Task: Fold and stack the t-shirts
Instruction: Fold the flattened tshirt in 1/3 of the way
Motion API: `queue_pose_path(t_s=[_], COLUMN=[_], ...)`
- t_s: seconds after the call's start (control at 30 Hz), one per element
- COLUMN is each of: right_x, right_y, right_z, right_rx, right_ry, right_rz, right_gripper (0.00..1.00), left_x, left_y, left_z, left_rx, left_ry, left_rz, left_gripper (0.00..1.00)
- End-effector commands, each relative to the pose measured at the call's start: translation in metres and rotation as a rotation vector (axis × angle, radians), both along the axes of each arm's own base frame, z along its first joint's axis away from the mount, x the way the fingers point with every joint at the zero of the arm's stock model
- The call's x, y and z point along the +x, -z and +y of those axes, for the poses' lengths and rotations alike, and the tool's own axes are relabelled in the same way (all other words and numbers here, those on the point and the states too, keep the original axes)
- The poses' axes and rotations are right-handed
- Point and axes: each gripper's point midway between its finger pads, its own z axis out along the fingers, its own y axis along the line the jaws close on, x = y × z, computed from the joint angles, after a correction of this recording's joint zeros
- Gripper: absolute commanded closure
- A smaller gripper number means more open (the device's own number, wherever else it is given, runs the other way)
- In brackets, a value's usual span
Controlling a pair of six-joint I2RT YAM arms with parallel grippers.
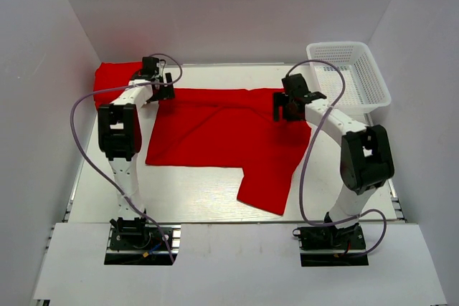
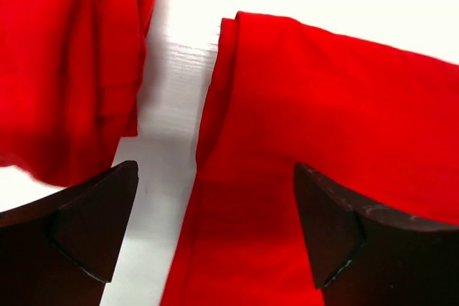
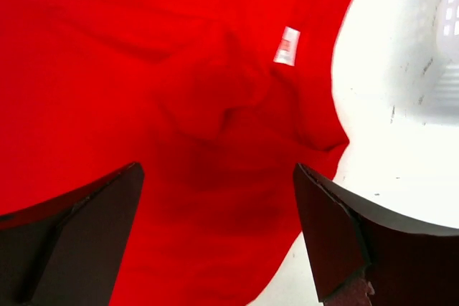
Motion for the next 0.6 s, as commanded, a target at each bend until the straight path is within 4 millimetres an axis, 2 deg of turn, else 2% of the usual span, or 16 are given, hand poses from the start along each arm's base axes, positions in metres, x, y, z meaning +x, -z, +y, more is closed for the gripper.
queue_pose_path(t_s=[0.0, 0.07, 0.13, 0.17, 0.23, 0.27, 0.33, 0.37, 0.4, 0.43, 0.47, 0.5, 0.53, 0.57], right_x=[-0.007, -0.003, -0.002, -0.005, -0.006, -0.009, -0.013, -0.007, -0.006, -0.004, 0.003, 0.006, 0.01, 0.011], right_y=[-0.031, -0.041, -0.048, -0.051, -0.053, -0.052, -0.045, -0.041, -0.039, -0.024, -0.029, -0.012, -0.011, -0.007], right_z=[0.014, 0.018, 0.029, 0.041, 0.05, 0.065, 0.08, 0.081, 0.08, 0.075, 0.074, 0.066, 0.065, 0.066], right_rx=[0.077, 0.093, 0.134, 0.185, 0.214, 0.272, 0.296, 0.282, 0.271, 0.229, 0.214, 0.168, 0.156, 0.154], right_ry=[-0.084, -0.098, -0.147, -0.192, -0.239, -0.303, -0.39, -0.394, -0.387, -0.371, -0.36, -0.325, -0.32, -0.318], right_rz=[-0.031, -0.047, -0.053, -0.044, -0.047, -0.036, -0.012, -0.012, -0.002, 0.031, 0.025, 0.057, 0.056, 0.065], right_gripper=[0.1, 0.1, 0.1, 0.13, 0.21, 0.23, 0.27, 0.3, 0.32, 0.32, 0.32, 0.34, 0.34, 0.34], left_x=[0.003, 0.008, 0.011, 0.015, 0.015, 0.017, 0.015, 0.016, 0.016, 0.017, 0.017, 0.017, 0.013, 0.014], left_y=[-0.076, -0.092, -0.097, -0.105, -0.107, -0.109, -0.107, -0.104, -0.104, -0.099, -0.093, -0.093, -0.082, -0.082], left_z=[0.0, -0.01, -0.023, -0.028, -0.04, -0.043, -0.054, -0.064, -0.064, -0.064, -0.064, -0.064, -0.064, -0.062], left_rx=[0.002, -0.008, -0.057, -0.077, -0.12, -0.131, -0.171, -0.191, -0.191, -0.192, -0.192, -0.192, -0.194, -0.188], left_ry=[-0.011, 0.036, 0.097, 0.117, 0.173, 0.184, 0.239, 0.267, 0.267, 0.266, 0.265, 0.265, 0.263, 0.256], left_rz=[-0.133, -0.162, -0.171, -0.203, -0.21, -0.221, -0.219, -0.217, -0.217, -0.207, -0.197, -0.197, -0.169, -0.169], left_gripper=[0.0, 0.0, 0.0, 0.0, 0.0, 0.0, 0.0, 0.0, 0.0, 0.0, 0.0, 0.0, 0.0, 0.0])
